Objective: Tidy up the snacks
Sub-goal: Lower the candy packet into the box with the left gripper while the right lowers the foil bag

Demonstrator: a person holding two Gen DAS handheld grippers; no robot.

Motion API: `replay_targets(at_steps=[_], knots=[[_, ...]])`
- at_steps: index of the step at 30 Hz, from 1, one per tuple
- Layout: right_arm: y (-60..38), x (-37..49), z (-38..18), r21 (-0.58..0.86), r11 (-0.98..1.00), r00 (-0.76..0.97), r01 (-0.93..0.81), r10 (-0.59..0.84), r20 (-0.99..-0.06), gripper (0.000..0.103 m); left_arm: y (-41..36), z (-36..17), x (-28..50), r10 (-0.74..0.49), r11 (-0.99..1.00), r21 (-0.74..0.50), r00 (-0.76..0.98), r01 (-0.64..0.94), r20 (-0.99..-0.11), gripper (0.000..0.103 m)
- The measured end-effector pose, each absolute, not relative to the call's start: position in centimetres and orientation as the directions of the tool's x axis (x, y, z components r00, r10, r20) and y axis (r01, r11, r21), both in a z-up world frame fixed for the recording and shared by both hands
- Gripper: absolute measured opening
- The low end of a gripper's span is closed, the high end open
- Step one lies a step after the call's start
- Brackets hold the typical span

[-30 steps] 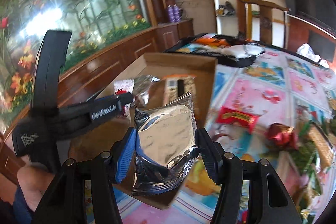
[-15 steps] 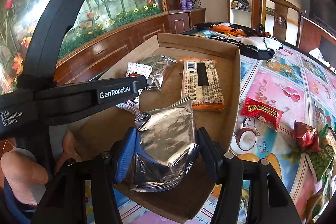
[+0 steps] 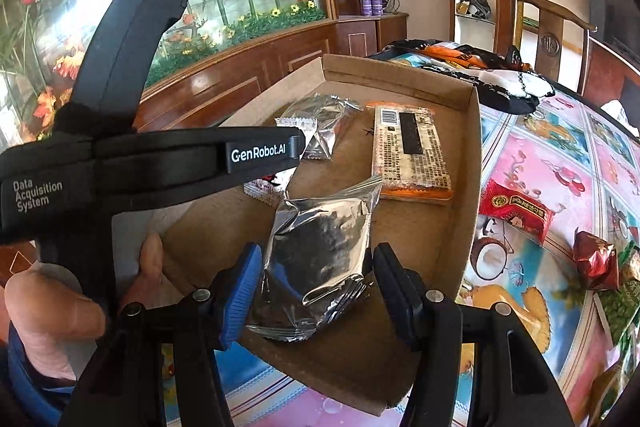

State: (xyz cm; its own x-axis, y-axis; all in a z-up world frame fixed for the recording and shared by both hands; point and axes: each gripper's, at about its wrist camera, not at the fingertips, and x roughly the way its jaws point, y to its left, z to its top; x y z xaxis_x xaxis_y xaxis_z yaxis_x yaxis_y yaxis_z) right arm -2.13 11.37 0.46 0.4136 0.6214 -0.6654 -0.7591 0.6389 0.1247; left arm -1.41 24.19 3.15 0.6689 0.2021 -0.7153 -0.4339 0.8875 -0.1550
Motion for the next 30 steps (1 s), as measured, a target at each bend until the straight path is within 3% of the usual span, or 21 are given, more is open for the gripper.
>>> replay_targets(at_steps=[3, 19, 30], knots=[[11.3, -2.5, 0.5, 0.119, 0.637, 0.415, -0.761, 0.62, -0.666, 0.063, 24.3, 3.4, -1.6, 0.203, 0.884, -0.167, 0.681, -0.436, -0.704, 0.046], [8.6, -2.3, 2.5, 0.178, 0.658, 0.448, -0.732, 0.661, -0.602, 0.063, 23.0, 5.0, -2.5, 0.237, 0.896, -0.158, 0.748, -0.415, -0.62, 0.053], [4.3, -0.2, 4.0, 0.259, 0.711, 0.493, -0.654, 0.66, -0.567, 0.063, 22.3, 4.8, -2.1, 0.238, 0.905, -0.135, 0.744, -0.402, -0.625, 0.054]])
